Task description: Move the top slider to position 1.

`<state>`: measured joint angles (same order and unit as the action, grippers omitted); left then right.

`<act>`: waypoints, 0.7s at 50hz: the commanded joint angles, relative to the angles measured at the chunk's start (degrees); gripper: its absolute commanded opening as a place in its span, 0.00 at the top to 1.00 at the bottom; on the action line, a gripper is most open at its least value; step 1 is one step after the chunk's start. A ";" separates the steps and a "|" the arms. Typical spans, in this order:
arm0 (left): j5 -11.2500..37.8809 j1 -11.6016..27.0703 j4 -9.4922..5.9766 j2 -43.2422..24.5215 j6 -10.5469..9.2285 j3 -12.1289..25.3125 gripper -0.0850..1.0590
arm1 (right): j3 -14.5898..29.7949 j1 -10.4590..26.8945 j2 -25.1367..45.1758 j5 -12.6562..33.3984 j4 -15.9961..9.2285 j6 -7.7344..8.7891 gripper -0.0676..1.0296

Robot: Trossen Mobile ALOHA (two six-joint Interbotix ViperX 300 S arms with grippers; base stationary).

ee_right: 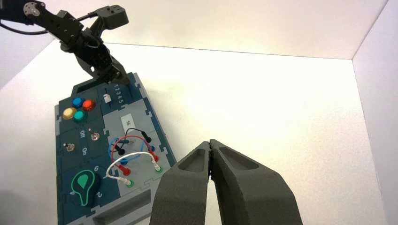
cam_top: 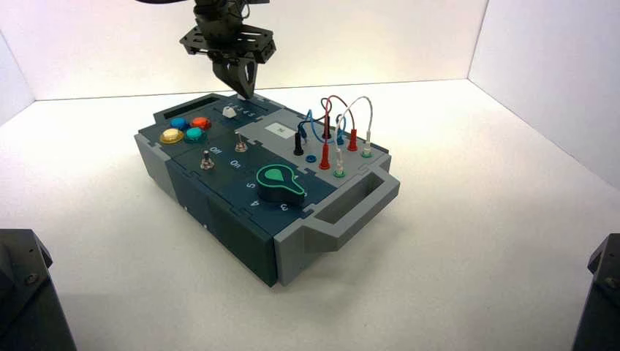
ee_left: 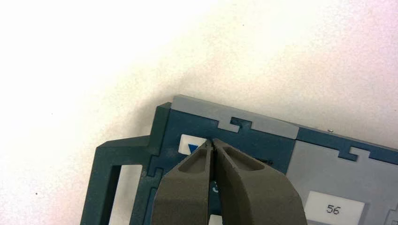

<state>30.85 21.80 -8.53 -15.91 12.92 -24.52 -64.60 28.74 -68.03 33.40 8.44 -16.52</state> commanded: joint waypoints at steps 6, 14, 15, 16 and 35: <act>-0.18 -1.05 0.18 1.14 0.35 1.05 0.95 | 0.88 -0.26 0.79 -0.70 0.09 -0.18 0.96; 0.18 -1.14 0.18 1.41 0.26 0.97 0.95 | 0.79 -0.26 0.79 -0.62 -0.09 -0.18 0.96; 0.18 -1.14 0.18 1.41 0.35 0.97 0.95 | 0.88 -0.26 0.79 -0.62 -0.09 -0.18 0.96; 0.18 -1.14 0.18 1.49 0.35 0.97 0.95 | 0.88 -0.26 0.70 -0.70 -0.09 -0.18 0.96; 0.70 1.23 -0.53 6.50 -0.18 -2.29 0.95 | 0.97 0.26 0.62 -0.44 -0.26 -0.09 0.96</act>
<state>31.64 21.36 -8.70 -13.45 12.92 -26.54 -64.60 28.92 -68.03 33.40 8.35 -16.44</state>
